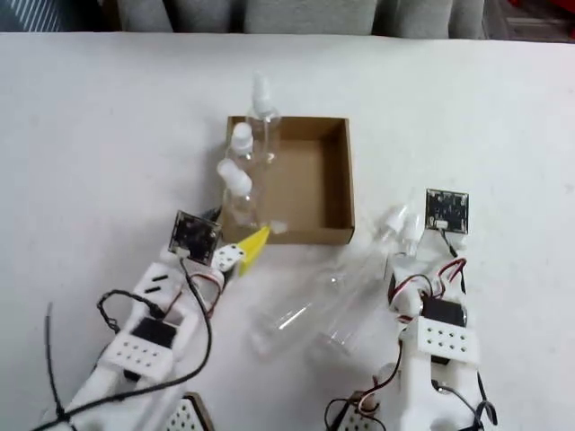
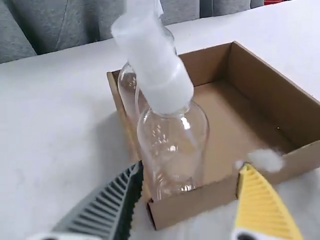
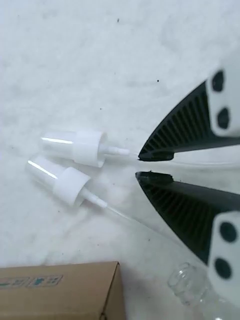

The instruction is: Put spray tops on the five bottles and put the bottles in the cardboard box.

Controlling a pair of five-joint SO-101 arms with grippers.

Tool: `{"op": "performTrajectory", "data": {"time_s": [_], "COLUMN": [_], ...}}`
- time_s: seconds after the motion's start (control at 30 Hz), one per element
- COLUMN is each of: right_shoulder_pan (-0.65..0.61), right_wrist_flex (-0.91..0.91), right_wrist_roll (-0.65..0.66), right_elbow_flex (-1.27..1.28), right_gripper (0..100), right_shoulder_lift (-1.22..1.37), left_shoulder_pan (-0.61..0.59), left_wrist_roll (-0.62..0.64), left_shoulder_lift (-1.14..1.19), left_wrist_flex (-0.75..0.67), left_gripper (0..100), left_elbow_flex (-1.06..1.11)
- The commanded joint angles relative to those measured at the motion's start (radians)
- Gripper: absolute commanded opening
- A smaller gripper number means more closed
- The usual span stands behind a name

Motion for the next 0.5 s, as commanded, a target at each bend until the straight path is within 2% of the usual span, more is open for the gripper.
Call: {"op": "performTrajectory", "data": {"time_s": [0.0, 0.3, 0.47], "right_shoulder_pan": [0.012, 0.012, 0.012], "right_wrist_flex": [0.004, 0.004, 0.004], "right_wrist_roll": [0.014, 0.014, 0.014], "right_elbow_flex": [-0.005, -0.005, -0.005], "right_gripper": [1.5, 1.5, 1.5], "right_shoulder_lift": [-0.001, 0.002, 0.002], "left_shoulder_pan": [-0.005, -0.01, -0.081], "left_wrist_roll": [0.011, 0.011, 0.017], "left_shoulder_lift": [-0.216, -0.593, -0.797], "left_wrist_flex": [0.264, 0.69, 0.901], "left_gripper": [29, 29, 29], "left_elbow_flex": [0.002, 0.02, 0.015]}}
